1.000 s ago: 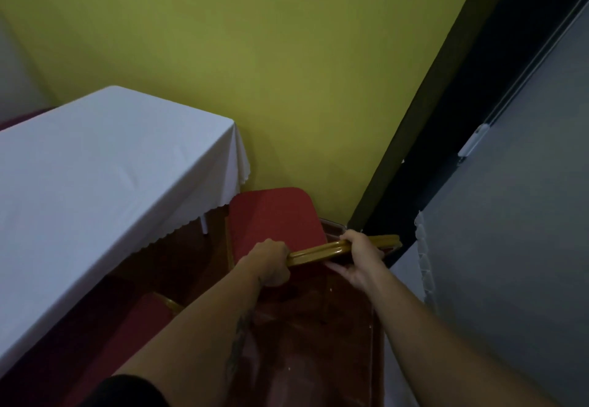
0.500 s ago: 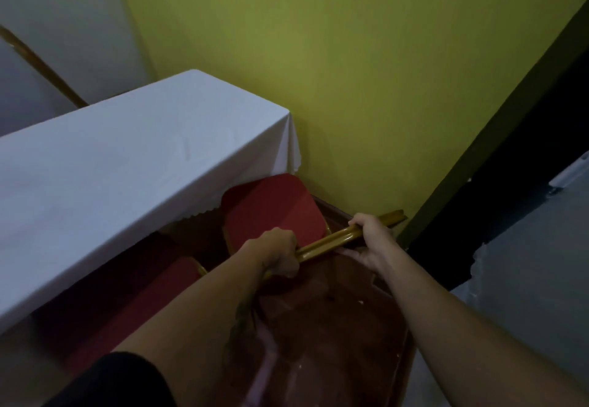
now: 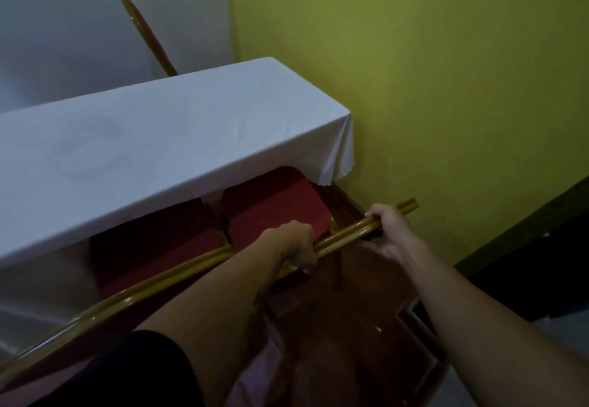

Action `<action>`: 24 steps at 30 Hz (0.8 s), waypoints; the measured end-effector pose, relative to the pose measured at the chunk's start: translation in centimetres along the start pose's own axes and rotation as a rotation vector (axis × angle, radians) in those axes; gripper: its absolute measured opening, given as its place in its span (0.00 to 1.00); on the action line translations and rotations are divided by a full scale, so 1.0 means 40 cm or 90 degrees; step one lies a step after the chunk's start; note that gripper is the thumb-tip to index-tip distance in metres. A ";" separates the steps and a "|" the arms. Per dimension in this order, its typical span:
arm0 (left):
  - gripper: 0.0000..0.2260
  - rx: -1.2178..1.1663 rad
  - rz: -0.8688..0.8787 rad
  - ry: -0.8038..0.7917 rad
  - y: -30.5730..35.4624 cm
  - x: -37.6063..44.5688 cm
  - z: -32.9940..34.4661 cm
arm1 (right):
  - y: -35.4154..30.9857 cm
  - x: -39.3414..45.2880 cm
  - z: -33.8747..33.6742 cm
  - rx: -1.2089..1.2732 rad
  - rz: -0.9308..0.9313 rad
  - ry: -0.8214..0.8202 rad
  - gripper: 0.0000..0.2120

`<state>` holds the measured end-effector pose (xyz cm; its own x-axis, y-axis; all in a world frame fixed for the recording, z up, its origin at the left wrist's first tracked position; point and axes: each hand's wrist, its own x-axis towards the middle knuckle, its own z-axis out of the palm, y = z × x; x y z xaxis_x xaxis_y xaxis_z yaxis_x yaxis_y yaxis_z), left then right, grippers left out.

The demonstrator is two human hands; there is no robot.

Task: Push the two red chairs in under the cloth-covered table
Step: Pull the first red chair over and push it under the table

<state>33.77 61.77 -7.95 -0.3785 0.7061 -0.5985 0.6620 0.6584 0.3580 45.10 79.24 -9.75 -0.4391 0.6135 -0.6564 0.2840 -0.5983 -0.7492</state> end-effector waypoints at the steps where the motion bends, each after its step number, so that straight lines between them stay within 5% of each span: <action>1: 0.16 -0.001 -0.006 0.002 0.001 0.001 -0.005 | -0.006 0.006 0.005 0.000 0.002 0.001 0.20; 9: 0.12 -0.009 -0.009 -0.002 0.041 0.037 -0.026 | -0.058 0.044 -0.008 -0.021 0.006 -0.002 0.21; 16: 0.11 -0.033 0.018 0.004 0.088 0.060 -0.010 | -0.080 0.072 -0.059 -0.052 0.006 -0.008 0.10; 24: 0.21 -0.114 0.023 -0.017 0.072 0.059 0.004 | -0.075 0.078 -0.048 -0.100 -0.030 0.055 0.13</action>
<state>34.88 65.28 -8.44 -0.3376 0.7251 -0.6002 0.5485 0.6698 0.5006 44.49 83.94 -9.73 -0.3821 0.6850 -0.6204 0.3979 -0.4839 -0.7794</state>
